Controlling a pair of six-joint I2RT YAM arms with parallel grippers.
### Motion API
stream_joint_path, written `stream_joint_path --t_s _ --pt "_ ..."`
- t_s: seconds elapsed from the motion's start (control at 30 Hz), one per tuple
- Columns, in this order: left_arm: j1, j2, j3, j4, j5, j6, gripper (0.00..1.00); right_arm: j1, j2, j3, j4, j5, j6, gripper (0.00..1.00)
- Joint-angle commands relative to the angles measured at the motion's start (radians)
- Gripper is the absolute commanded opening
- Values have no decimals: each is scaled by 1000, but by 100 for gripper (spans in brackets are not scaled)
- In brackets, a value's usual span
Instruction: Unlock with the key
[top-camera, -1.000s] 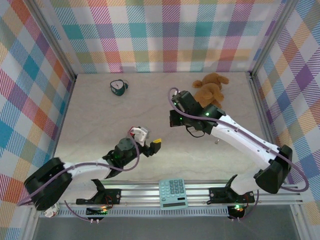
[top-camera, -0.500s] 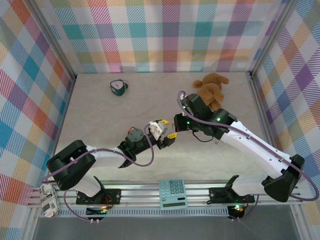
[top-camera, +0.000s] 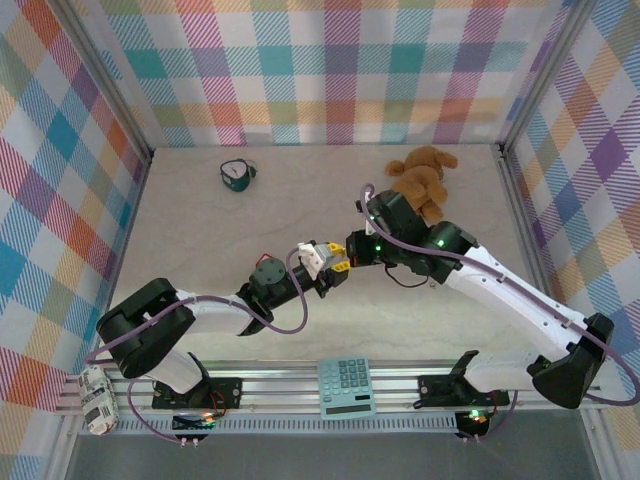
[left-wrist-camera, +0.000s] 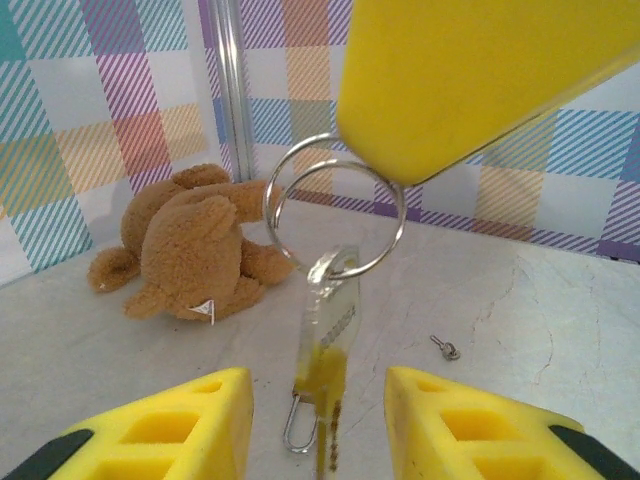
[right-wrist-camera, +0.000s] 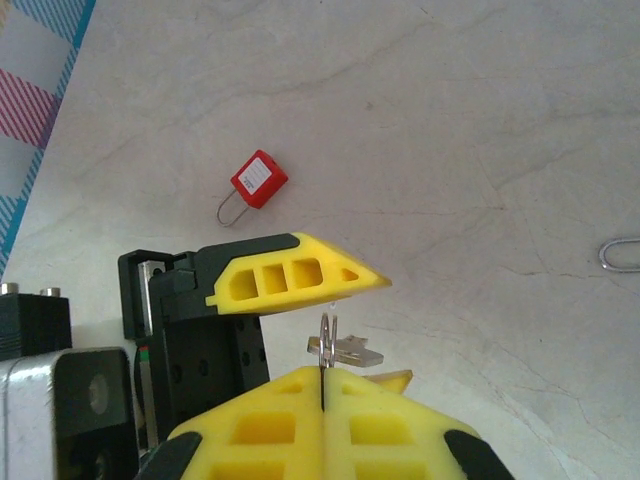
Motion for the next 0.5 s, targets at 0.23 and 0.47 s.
stream_joint_path --t_s 0.23,0.47 --pt "-8 -14 7 46 40 -8 27 -7 -32 -20 38 -29 33 3" --pt "-9 -23 2 39 49 -12 16 -8 -45 -26 28 14 29 3"
